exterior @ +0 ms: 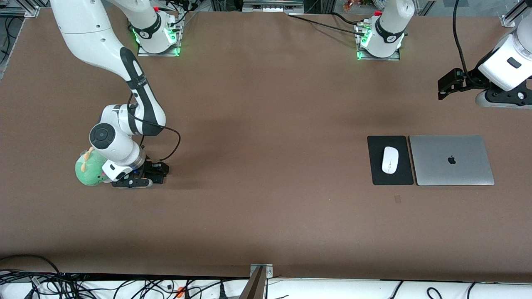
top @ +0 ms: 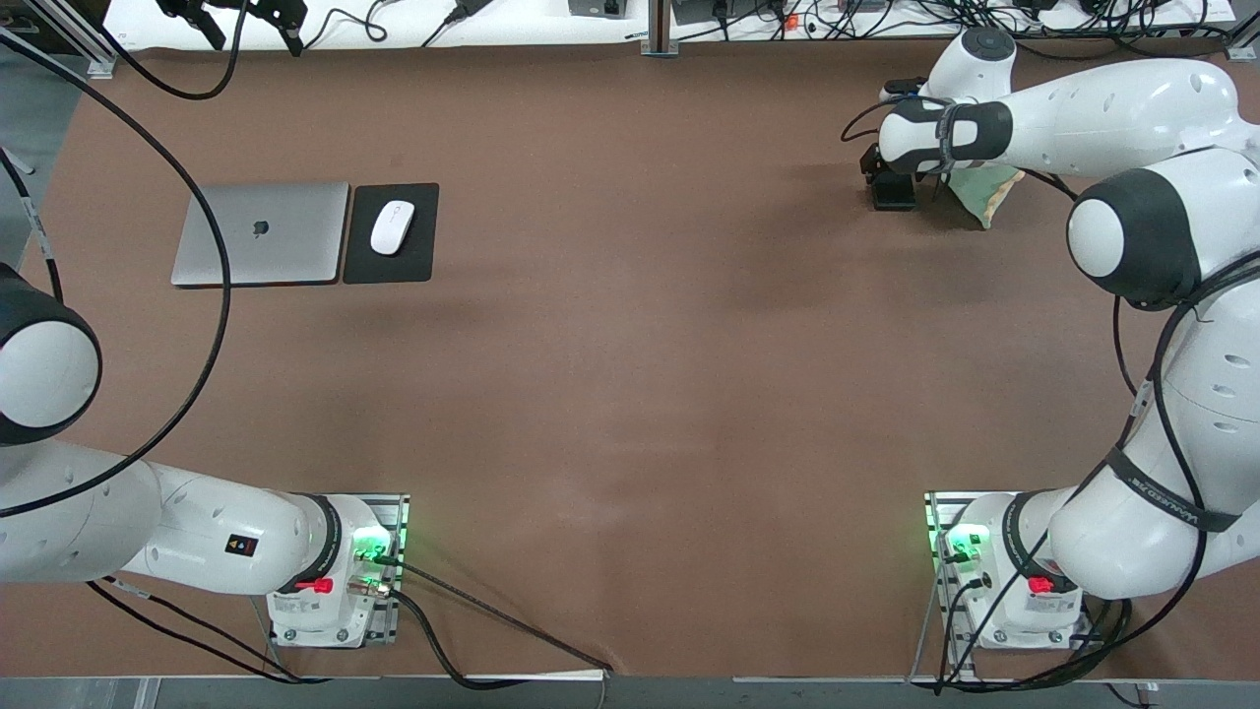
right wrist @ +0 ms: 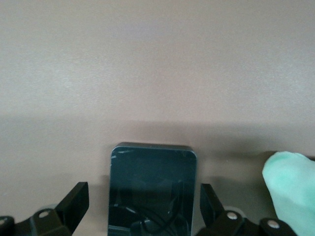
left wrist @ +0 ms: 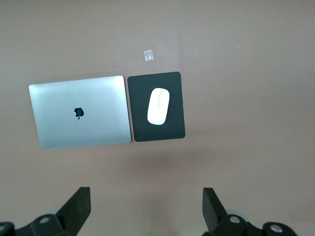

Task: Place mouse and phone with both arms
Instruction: 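Carry the phone beside the green plush while the left gripper withdraws, then lower the phone, open the right gripper and withdraw it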

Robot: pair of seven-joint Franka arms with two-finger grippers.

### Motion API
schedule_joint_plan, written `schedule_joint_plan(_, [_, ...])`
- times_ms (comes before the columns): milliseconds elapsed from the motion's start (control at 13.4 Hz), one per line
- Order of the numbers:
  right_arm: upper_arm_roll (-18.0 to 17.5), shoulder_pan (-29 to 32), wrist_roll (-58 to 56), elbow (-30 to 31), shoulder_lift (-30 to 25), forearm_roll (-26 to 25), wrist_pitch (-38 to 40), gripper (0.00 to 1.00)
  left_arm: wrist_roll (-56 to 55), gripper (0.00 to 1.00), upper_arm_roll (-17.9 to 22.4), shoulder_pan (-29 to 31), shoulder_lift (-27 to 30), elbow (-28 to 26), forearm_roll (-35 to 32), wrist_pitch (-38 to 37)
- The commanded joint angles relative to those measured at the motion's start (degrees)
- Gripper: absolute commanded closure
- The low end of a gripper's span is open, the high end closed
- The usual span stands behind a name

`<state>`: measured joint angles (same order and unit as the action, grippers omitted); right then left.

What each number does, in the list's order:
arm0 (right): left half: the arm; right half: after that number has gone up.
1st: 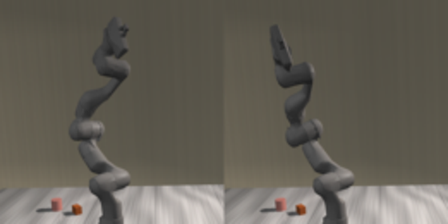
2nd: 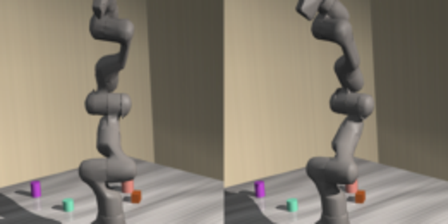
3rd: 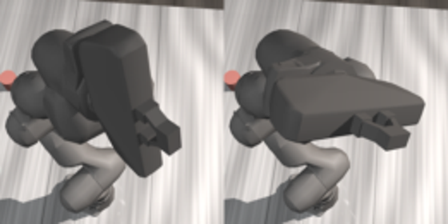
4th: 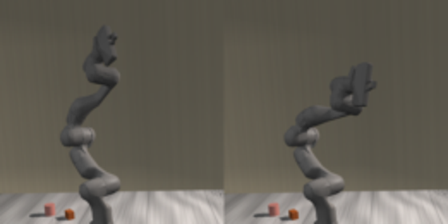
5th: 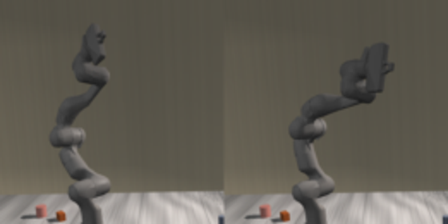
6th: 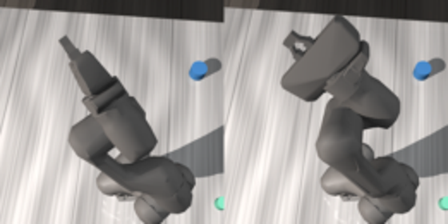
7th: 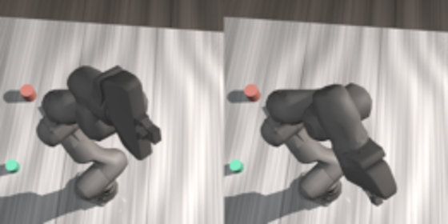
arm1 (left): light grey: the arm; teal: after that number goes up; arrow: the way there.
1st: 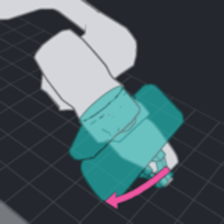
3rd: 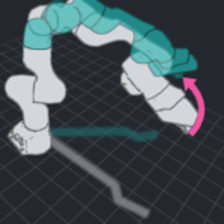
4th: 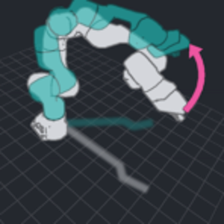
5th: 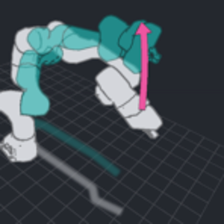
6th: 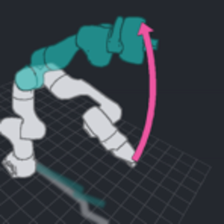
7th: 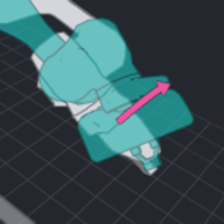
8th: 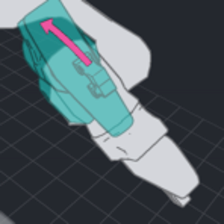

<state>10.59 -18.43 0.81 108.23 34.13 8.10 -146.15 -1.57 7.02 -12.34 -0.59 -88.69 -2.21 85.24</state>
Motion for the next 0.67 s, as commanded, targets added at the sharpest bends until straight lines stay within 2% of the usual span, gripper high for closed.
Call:
schedule_joint_plan(0, [-0.49, 0.68, -1.96, -2.84, -3.27, 2.61, 7.52, 0.00, 0.87, 0.00, 0.54, -0.40, 1.38, -1.14, 0.89, 0.45])
schedule_joint_plan(225, [-0.05, 1.55, -2.04, -4.07, -6.96, 2.79, 12.01, 0.00, 0.95, 0.00, 0.54, -0.32, 1.38, -1.14, 0.89, 0.45])
schedule_joint_plan(374, [0.04, 2.35, -2.04, -6.53, -10.12, 2.88, 18.24, 0.00, 0.96, 0.00, 0.54, -0.31, 1.38, -1.14, 0.89, 0.36])
schedule_joint_plan(599, [1.62, 2.53, -2.04, -6.98, -15.92, 2.79, 24.84, 0.00, 0.96, 0.00, 0.54, -0.40, 1.29, -1.14, 0.89, 0.36])
